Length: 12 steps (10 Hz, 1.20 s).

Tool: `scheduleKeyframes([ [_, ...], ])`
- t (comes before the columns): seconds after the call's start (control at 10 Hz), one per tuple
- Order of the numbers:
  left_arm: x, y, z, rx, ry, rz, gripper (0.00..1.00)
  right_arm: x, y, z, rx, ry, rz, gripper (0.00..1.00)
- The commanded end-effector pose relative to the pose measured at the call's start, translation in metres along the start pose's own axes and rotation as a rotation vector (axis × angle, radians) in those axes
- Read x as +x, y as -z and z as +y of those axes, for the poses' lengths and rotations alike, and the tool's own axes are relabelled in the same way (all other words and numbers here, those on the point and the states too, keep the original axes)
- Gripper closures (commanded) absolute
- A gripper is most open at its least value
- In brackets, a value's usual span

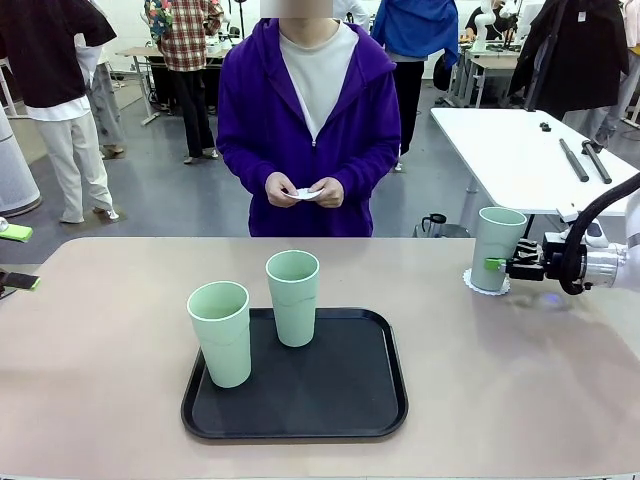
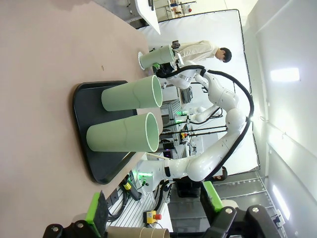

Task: Place coasters on the table and set cups on them.
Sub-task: Pick up one Reusable plastic cup and place it on a coaster set by the human.

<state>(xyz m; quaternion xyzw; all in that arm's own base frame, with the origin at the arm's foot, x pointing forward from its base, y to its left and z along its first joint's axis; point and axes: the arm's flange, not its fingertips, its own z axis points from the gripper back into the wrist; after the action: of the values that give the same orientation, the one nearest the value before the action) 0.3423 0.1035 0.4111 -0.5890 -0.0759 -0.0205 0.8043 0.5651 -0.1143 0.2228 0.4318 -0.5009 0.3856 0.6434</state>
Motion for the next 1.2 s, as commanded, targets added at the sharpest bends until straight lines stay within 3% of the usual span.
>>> scheduleKeyframes([
  [0.0, 0.0008, -0.0001, -0.0015, -0.018, 0.016, -0.009, 0.0, 0.0004, 0.002, -0.0043, 0.006, -0.02, 0.044, 0.0],
  [0.5, 0.0008, -0.0001, -0.0015, -0.018, 0.016, -0.009, 0.0, 0.0028, 0.001, -0.0012, -0.037, -0.031, 0.128, 0.0],
  [1.1, 0.0008, -0.0001, -0.0015, -0.018, 0.016, -0.009, 0.0, -0.0007, -0.0048, -0.0033, -0.033, 0.086, 0.28, 0.0],
])
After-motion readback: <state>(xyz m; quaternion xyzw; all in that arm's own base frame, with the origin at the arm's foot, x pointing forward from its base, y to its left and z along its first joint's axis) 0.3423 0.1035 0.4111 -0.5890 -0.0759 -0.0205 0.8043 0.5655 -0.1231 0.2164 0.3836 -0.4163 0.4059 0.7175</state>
